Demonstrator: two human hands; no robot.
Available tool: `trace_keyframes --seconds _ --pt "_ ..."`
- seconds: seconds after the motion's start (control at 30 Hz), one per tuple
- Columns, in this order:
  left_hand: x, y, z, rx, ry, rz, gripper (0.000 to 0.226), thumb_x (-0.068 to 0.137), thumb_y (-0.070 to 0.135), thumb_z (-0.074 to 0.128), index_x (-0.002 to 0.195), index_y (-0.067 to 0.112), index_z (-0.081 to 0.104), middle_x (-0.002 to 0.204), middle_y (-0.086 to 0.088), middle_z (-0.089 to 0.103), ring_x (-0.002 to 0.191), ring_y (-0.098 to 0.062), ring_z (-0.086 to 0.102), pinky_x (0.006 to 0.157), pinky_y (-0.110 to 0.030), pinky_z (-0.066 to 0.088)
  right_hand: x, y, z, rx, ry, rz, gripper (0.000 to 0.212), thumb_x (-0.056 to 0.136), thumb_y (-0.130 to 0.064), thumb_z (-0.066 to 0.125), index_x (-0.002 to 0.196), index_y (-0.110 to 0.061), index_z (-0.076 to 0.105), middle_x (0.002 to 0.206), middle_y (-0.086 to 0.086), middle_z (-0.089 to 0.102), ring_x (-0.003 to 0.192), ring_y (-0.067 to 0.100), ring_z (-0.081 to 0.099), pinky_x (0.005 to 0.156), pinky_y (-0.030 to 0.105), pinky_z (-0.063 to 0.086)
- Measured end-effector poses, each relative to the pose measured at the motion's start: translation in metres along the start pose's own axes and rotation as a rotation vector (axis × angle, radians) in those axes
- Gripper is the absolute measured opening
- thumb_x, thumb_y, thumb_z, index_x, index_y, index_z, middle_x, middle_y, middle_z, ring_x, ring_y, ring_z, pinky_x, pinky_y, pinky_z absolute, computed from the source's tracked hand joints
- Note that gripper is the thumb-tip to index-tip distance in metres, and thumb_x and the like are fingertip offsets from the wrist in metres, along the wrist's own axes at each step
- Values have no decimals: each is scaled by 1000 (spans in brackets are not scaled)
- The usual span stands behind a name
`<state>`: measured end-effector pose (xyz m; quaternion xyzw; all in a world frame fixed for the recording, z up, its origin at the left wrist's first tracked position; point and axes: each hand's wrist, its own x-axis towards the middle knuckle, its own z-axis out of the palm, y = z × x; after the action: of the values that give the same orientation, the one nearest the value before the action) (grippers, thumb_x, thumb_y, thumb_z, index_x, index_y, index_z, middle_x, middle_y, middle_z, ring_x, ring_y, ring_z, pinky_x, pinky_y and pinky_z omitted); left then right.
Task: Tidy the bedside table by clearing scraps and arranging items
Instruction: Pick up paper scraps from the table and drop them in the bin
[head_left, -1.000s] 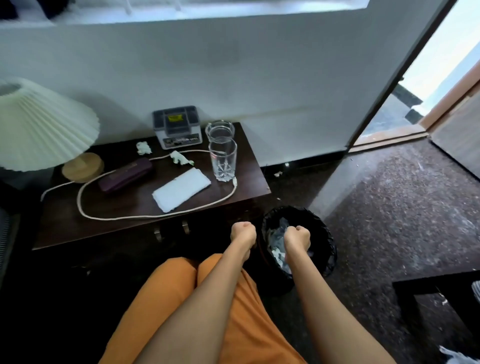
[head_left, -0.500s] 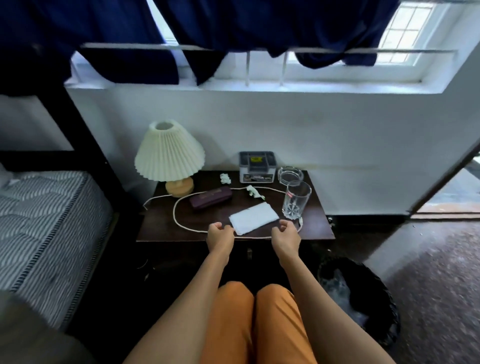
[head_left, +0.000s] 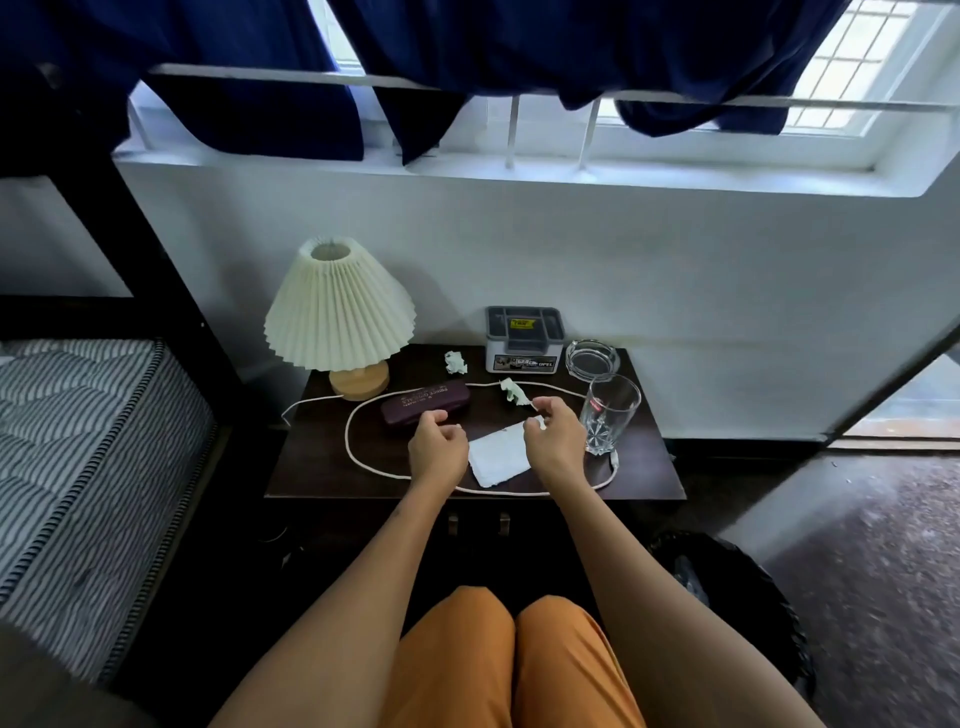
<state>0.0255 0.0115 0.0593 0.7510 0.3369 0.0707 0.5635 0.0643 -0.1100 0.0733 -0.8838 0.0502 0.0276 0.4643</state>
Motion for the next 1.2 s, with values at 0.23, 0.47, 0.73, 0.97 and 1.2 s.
trace_keyframes --seconds 0.23,0.47,0.73,0.97,1.2 --pt "47 -7 14 131 0 118 30 91 11 53 121 6 54 111 -8 64 99 -21 62 86 -27 47 38 18 17 -73 -38 -4 33 87 -14 56 120 -11 56 123 11 58 112 26 54 92 34 40" --pt "107 6 33 280 109 284 23 90 4 53 110 5 65 112 -12 66 103 -21 62 84 -22 46 89 23 38 -198 -147 -65 36 91 -17 56 126 -10 53 135 12 49 122 27 49 96 34 40" --pt "164 9 62 612 -70 392 38 86 -3 50 122 7 59 133 -13 51 123 -28 48 105 -34 41 130 22 67 -468 -353 -155 38 96 -17 45 133 -17 47 157 13 17 138 36 27 102 45 38" --pt "202 25 78 978 -244 309 48 87 5 52 133 16 50 157 -13 15 142 -34 19 113 -44 26 143 28 87 -647 -390 -147 46 92 -9 44 137 -16 44 159 11 10 139 35 24 108 45 32" --pt "220 28 89 950 -324 207 26 86 4 55 111 2 63 123 -19 59 113 -33 57 94 -37 49 148 28 90 -636 -337 -190 38 87 7 43 122 -1 54 129 12 52 123 30 40 87 36 45"
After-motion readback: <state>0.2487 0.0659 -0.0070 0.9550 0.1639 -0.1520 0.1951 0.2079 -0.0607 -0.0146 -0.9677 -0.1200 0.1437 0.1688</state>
